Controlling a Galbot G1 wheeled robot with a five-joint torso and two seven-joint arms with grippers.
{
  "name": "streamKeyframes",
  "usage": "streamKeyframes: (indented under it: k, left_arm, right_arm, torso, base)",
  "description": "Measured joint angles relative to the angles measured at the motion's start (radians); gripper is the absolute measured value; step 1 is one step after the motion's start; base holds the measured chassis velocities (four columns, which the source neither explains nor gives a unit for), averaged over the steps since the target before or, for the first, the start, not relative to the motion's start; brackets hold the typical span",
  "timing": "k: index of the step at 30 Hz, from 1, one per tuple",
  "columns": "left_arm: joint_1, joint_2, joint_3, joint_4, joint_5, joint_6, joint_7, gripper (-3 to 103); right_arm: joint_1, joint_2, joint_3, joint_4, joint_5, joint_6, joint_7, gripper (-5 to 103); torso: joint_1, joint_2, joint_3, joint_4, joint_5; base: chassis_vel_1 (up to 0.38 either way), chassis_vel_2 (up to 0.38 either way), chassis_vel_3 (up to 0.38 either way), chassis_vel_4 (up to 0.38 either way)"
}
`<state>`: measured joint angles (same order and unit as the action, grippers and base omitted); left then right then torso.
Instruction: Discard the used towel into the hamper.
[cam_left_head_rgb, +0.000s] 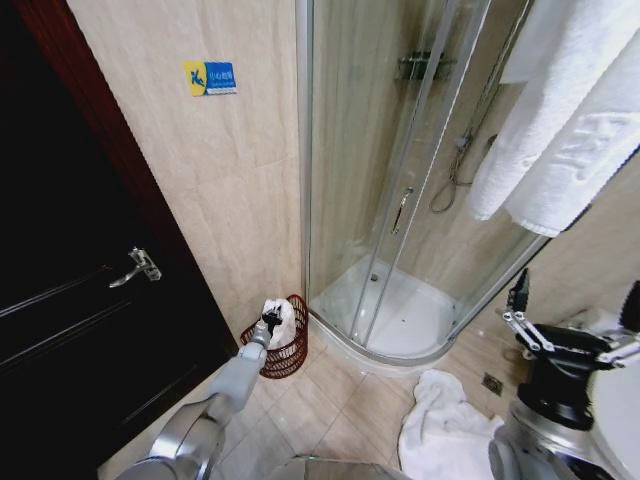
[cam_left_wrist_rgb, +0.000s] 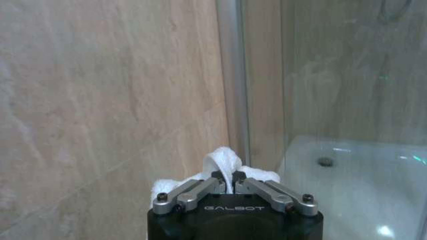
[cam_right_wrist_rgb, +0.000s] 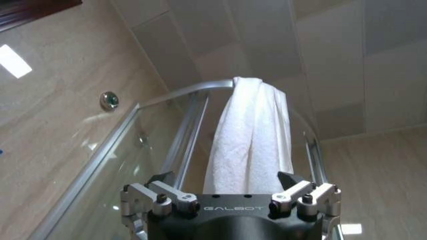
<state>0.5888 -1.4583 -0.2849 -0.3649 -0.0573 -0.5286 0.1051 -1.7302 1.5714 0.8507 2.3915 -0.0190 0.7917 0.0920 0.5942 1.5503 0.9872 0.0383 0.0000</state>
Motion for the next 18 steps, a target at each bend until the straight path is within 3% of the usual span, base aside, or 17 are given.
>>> streamKeyframes:
  k: [2, 4, 6, 8, 10, 16, 18]
  left_arm:
    - [-0.012, -0.01, -0.012, 0.024, 0.018, -0.003, 0.0, -1]
    - [-0.036, -0.029, -0.03, 0.071, 0.051, 0.0, 0.0, 7]
    - [-0.038, -0.031, -0.032, 0.077, 0.058, 0.006, -0.001, 7]
    - [-0.038, -0.035, -0.034, 0.089, 0.08, 0.032, -0.005, 24]
    - [-0.036, -0.034, -0.034, 0.089, 0.081, 0.034, -0.006, 24]
    - [-0.024, -0.021, -0.033, 0.087, 0.036, 0.06, -0.008, 51]
    - [-0.021, -0.018, -0.033, 0.085, 0.033, 0.061, -0.008, 51]
  right_arm:
    - [0.0, -0.002, 0.001, 0.0, 0.0, -0.001, 0.0, 100]
    - [0.001, -0.005, 0.001, 0.0, 0.0, -0.003, 0.001, 100]
    - [0.002, -0.005, 0.001, 0.0, 0.0, -0.004, 0.001, 100]
    - [0.004, -0.006, 0.0, 0.0, -0.001, -0.006, 0.001, 100]
    - [0.004, -0.006, -0.001, 0.0, -0.001, -0.006, 0.001, 100]
    - [0.008, -0.009, -0.001, -0.005, -0.001, -0.005, 0.005, 100]
    - [0.008, -0.009, -0.001, -0.005, -0.001, -0.005, 0.005, 100]
  torso:
    - [0.0, 0.0, 0.0, -0.0001, 0.0]
    - [0.0, 0.0, 0.0, -0.0003, -0.0001]
    - [0.0, 0.0, 0.0, -0.0003, -0.0002]
    - [0.0, 0.0, 0.0, -0.0002, -0.0001]
    - [0.0, 0.0, 0.0, -0.0002, 0.0]
    - [0.0, 0.0, 0.0, 0.0, 0.0]
    - [0.0, 0.0, 0.0, -0.0001, -0.0001]
  base:
    - [0.0, 0.0, 0.0, 0.0]
    - [0.0, 0.0, 0.0, 0.0]
    - [0.0, 0.0, 0.0, 0.0]
    - [0.0, 0.0, 0.0, 0.0]
    - [0.0, 0.0, 0.0, 0.0]
    - [0.0, 0.0, 0.0, 0.0]
    - [0.0, 0.0, 0.0, 0.0]
